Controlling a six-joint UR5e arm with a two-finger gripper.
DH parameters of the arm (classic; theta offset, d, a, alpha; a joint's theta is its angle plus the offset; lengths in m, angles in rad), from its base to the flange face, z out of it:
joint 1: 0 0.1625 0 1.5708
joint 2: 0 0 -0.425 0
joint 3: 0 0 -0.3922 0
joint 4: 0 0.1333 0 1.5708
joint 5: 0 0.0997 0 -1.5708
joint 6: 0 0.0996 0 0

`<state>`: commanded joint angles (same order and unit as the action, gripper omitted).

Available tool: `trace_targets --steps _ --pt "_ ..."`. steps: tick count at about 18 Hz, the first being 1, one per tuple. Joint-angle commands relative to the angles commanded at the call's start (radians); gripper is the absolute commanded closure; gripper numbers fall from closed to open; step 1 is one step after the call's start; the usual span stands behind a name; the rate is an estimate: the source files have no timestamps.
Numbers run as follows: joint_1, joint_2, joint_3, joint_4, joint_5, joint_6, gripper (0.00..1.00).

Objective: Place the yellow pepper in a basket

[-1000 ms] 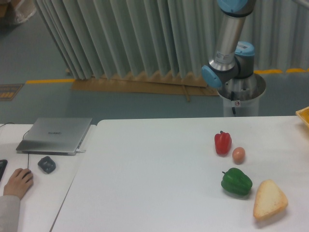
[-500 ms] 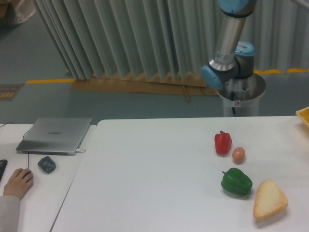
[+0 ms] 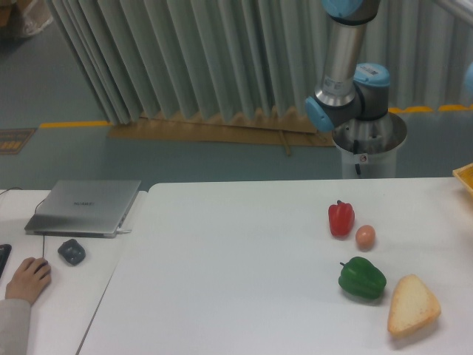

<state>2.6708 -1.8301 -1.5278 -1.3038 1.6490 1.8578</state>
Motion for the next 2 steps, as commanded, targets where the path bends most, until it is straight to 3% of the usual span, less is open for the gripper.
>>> trace_targets --steps 2 --pt "-0.035 0.005 -0.005 -0.015 -0.002 -0.054 0.0"
